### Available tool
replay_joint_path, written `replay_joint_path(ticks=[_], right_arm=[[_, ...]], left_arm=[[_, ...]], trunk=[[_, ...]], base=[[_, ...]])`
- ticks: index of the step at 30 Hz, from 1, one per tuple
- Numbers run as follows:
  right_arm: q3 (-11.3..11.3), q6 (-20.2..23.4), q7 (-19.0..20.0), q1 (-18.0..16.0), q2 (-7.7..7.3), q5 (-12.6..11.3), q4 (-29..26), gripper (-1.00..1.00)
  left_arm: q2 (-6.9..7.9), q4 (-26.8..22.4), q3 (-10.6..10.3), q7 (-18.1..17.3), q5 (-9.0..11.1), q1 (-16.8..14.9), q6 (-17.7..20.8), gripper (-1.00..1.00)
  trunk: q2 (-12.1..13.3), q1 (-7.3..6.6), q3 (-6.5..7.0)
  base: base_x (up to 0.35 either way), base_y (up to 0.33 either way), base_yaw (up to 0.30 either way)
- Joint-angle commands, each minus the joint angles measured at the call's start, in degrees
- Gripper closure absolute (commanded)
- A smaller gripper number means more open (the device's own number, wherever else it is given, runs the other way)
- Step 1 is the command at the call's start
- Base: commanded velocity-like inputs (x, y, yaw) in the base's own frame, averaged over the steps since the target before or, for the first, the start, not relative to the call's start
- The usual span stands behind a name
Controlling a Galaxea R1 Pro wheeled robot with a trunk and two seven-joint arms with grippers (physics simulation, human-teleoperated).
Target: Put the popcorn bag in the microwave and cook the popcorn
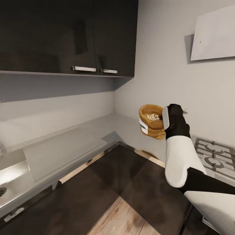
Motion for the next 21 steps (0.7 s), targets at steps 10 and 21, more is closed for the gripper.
replay_joint_path(ticks=[10, 21], right_arm=[[0.8, 9.7, 0.2, -0.1, -0.25, 0.6, -6.6, 1.00], [0.6, 9.7, -0.5, -0.1, -0.09, 1.3, -6.9, 1.00]], left_arm=[[-0.05, -0.1, 0.5, 0.3, -0.2, 0.0, 0.0, -1.00], [-0.19, 0.8, 0.9, 0.6, 0.3, 0.0, -5.6, -1.00]], trunk=[[0.0, 0.00, -0.06], [0.0, 0.00, -0.06]], base=[[-0.007, 0.001, 0.000], [-0.296, 0.091, 0.000]])
